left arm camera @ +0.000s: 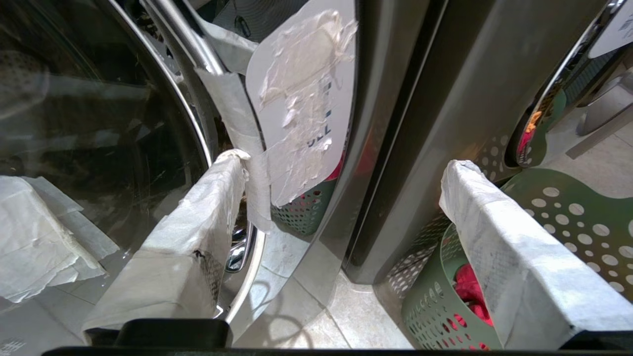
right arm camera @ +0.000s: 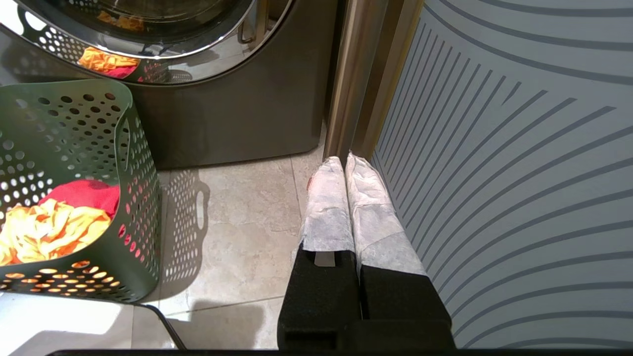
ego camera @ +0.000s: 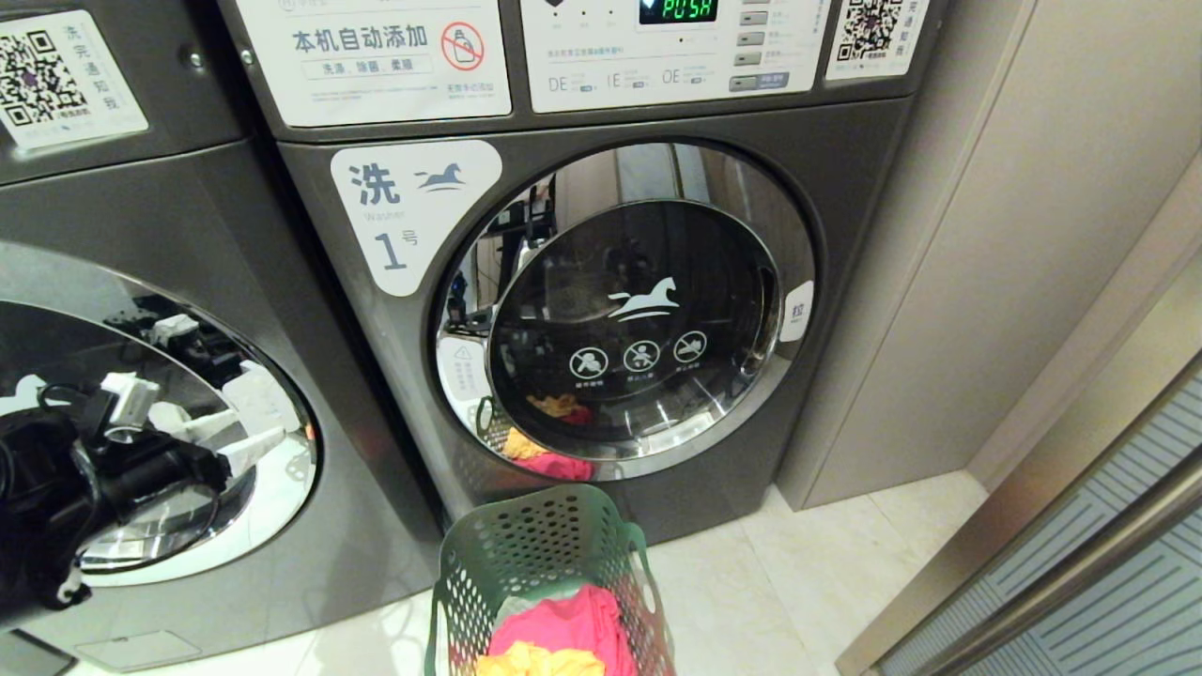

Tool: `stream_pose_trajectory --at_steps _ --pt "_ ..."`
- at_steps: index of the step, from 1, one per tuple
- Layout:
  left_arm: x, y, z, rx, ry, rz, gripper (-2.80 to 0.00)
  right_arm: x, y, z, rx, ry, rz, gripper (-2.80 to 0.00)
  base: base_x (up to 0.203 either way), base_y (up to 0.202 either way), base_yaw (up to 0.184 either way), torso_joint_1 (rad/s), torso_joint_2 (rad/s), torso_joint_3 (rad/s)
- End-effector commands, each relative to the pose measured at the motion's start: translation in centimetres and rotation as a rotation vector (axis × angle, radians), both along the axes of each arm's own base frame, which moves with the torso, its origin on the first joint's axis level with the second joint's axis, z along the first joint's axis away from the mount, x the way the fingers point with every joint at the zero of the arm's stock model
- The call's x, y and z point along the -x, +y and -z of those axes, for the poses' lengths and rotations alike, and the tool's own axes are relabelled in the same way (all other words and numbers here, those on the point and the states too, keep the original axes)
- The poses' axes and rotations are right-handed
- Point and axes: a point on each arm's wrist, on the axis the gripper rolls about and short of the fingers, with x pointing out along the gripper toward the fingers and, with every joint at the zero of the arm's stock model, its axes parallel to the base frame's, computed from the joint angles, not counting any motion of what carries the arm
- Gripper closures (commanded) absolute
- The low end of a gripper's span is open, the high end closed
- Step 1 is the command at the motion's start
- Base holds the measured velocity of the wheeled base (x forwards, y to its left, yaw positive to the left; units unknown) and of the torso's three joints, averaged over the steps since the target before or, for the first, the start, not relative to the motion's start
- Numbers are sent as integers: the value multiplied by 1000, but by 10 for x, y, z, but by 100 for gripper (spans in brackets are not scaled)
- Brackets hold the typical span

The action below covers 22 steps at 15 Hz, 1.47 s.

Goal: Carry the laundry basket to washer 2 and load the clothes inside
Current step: Open the lid of the washing machine

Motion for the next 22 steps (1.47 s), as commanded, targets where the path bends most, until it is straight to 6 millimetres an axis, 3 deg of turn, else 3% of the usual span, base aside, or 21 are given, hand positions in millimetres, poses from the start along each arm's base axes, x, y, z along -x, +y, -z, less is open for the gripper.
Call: stream_pose_trajectory --at_steps 1,9,16,22 --pt "-3 -2 3 0 -1 12 -280 0 0 0 1 2 -1 0 0 0 0 0 0 0" --pt "-13 6 -4 98 1 24 -280 0 0 0 1 2 -2 0 0 0 0 0 0 0" --pt "6 35 4 83 10 -40 -280 0 0 0 1 2 -1 0 0 0 0 0 0 0" --pt "10 36 7 76 -8 101 -280 0 0 0 1 2 -1 0 0 0 0 0 0 0"
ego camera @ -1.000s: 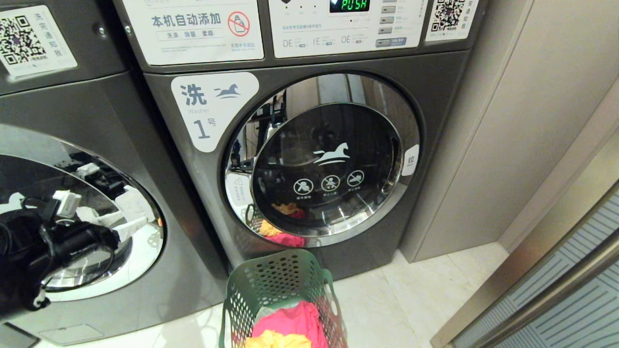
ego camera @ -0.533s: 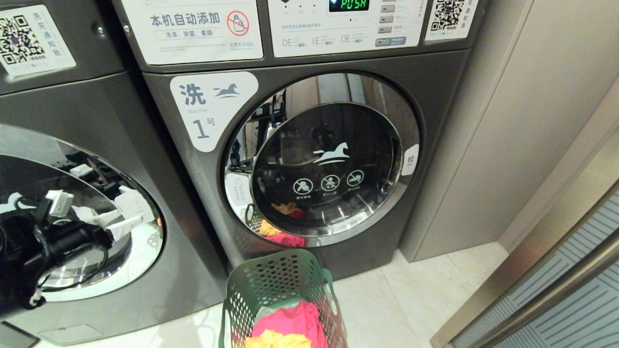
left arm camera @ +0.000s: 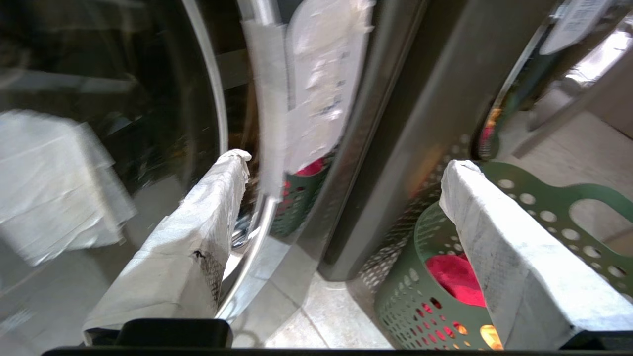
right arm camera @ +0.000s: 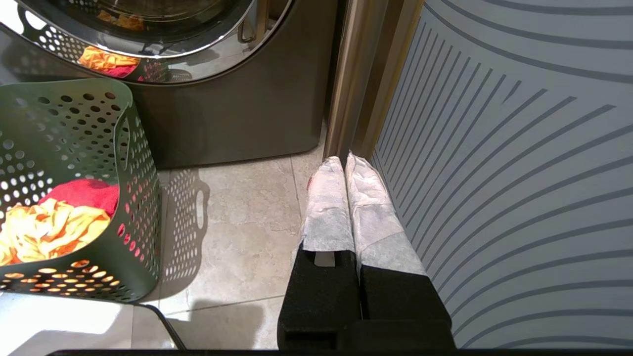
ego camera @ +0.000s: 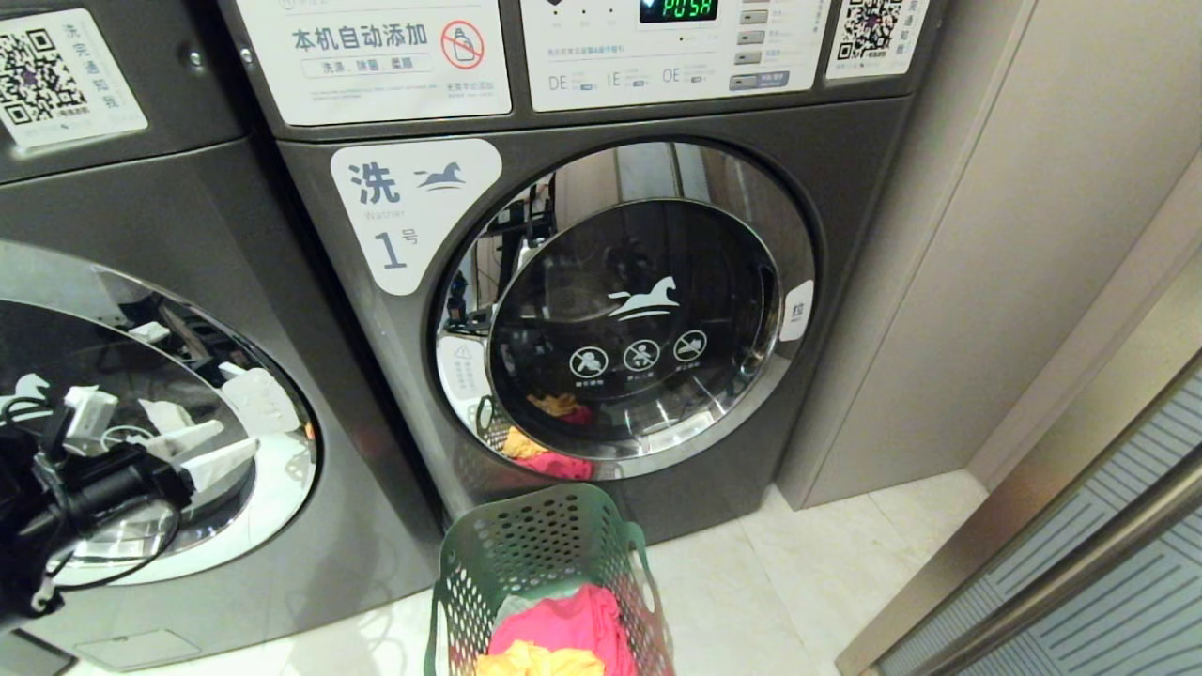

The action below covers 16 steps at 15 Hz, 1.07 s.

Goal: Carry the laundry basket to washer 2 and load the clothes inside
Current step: Open the lid of the washing machine

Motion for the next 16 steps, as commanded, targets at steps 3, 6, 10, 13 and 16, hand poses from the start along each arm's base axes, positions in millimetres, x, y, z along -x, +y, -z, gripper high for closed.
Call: stream_pose_trajectory --at_steps 3,6,10,13,16 --pt "-6 0 -1 -8 -17 20 -280 0 0 0 1 2 -2 0 0 0 0 0 0 0" --pt "-23 -4 -4 -11 -41 41 -280 0 0 0 1 2 0 0 0 0 0 0 0 0" --pt "-35 -12 -5 9 -41 74 -280 0 0 0 1 2 -2 0 0 0 0 0 0 0" --pt "-37 -16 -1 16 -31 88 -280 0 0 0 1 2 -1 0 0 0 0 0 0 0" --pt "-40 -19 3 23 -23 111 -280 0 0 0 1 2 -2 0 0 0 0 0 0 0"
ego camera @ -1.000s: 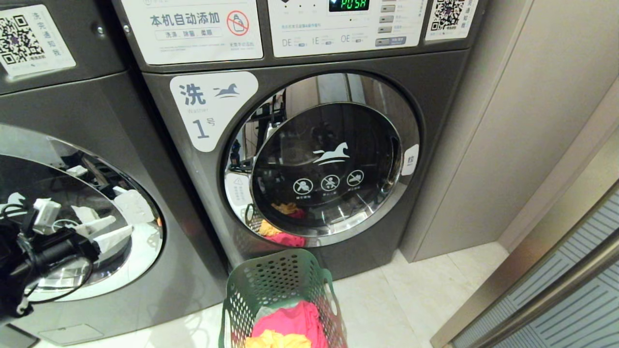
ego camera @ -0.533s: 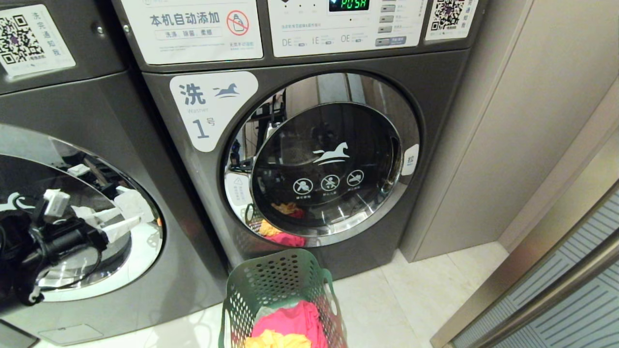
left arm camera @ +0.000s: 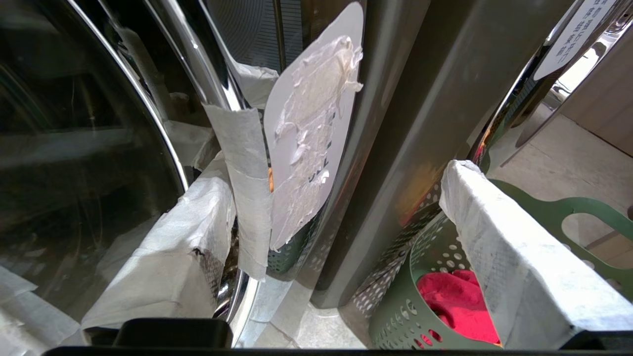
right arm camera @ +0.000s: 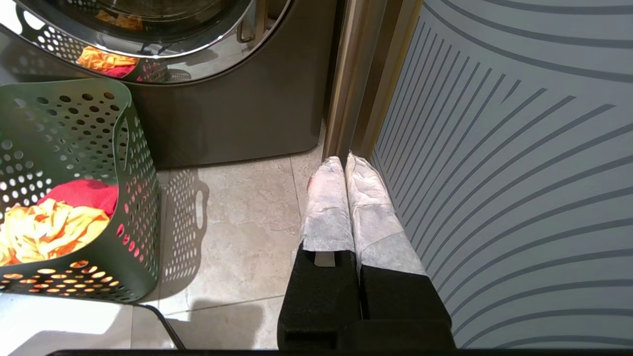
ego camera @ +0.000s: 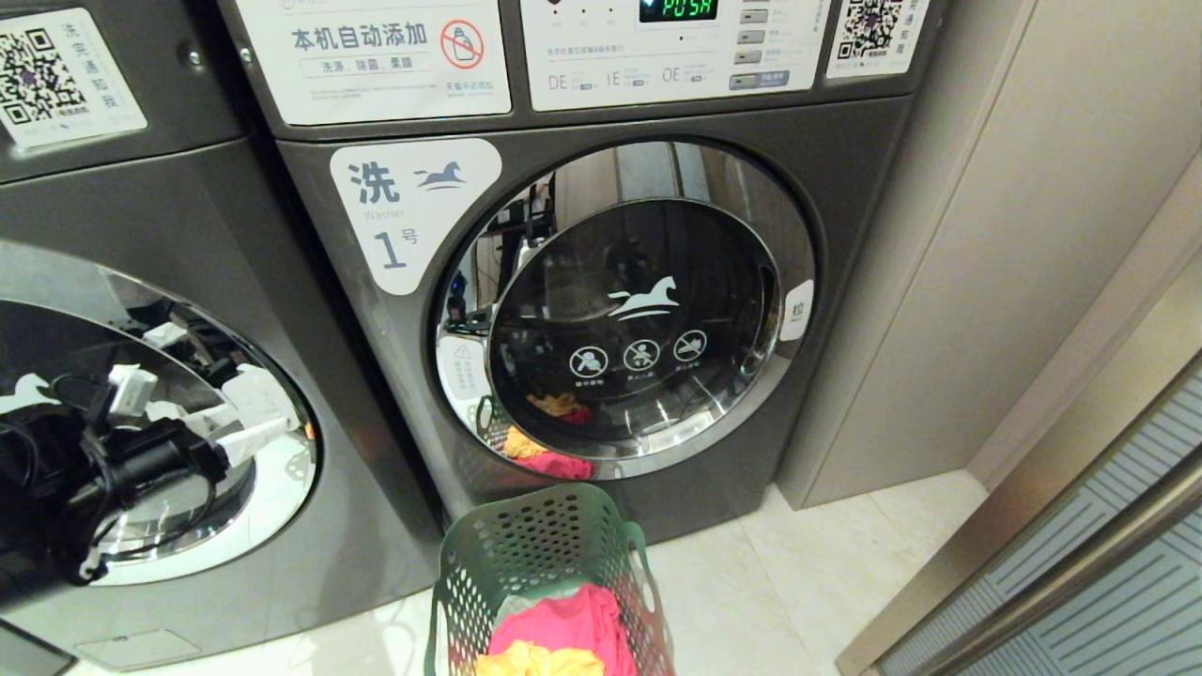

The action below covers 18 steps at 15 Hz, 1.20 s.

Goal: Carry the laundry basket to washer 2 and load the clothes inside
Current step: Open the lid of the washing machine

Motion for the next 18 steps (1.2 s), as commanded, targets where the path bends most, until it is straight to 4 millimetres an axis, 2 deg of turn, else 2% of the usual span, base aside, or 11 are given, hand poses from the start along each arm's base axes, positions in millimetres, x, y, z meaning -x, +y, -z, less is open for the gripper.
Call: stream_pose_trajectory --at_steps 1,8,12,18 --pt "-1 -2 3 5 2 46 -280 0 0 0 1 2 -1 0 0 0 0 0 0 0" --pt "2 -6 2 0 -28 182 -280 0 0 0 1 2 0 0 0 0 0 0 0 0" --pt "11 -12 9 17 -16 287 -280 0 0 0 1 2 -3 0 0 0 0 0 0 0" --pt "20 -21 14 30 1 312 -280 0 0 0 1 2 -2 0 0 0 0 0 0 0"
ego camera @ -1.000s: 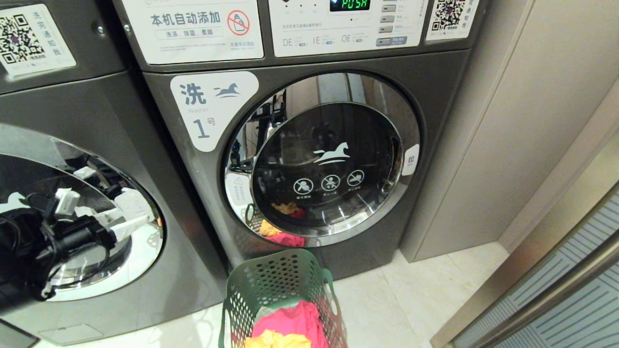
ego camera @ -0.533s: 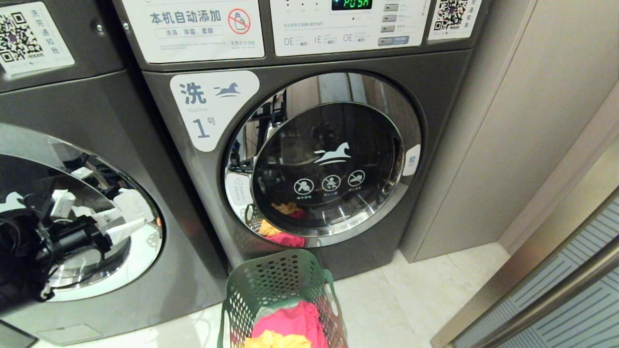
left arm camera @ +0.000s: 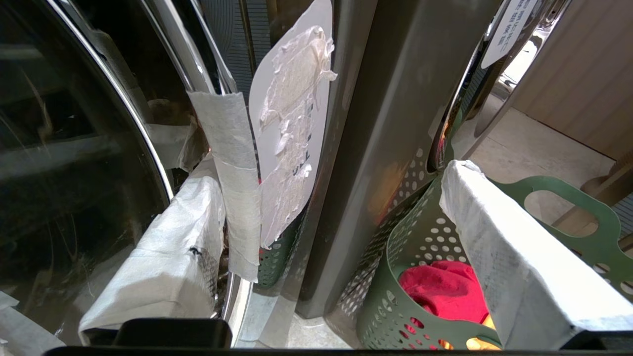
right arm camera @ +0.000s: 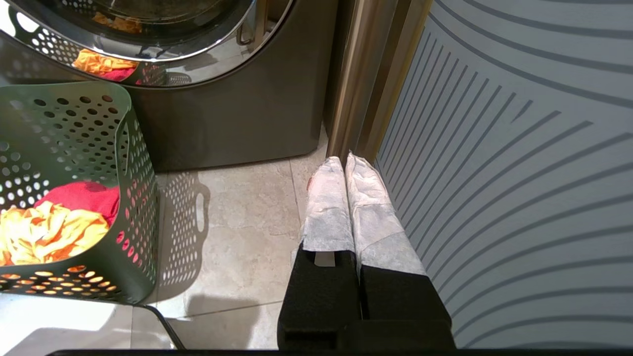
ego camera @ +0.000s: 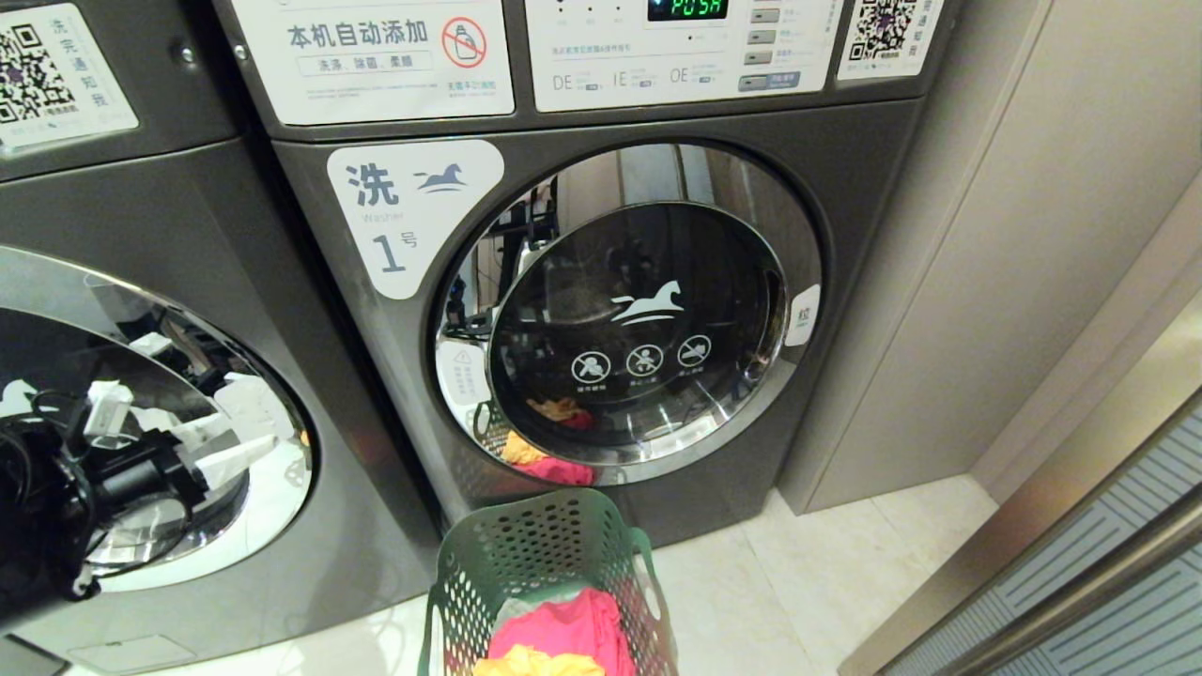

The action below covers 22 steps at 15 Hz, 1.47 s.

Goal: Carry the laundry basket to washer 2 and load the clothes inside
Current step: Open the lid of the washing machine

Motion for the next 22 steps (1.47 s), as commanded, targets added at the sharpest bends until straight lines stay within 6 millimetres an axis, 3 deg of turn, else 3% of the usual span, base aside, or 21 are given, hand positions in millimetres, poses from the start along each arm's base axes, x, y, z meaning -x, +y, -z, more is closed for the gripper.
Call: stream_pose_trajectory --at_steps 1,13,17,22 --pt "7 -6 2 9 8 51 -280 0 0 0 1 2 -2 0 0 0 0 0 0 0" --pt "41 -4 9 38 33 114 -280 0 0 0 1 2 -1 0 0 0 0 0 0 0" --pt "43 0 10 35 26 116 -280 0 0 0 1 2 -1 0 0 0 0 0 0 0" --pt "61 29 -2 20 10 -26 -280 0 0 0 1 2 -1 0 0 0 0 0 0 0"
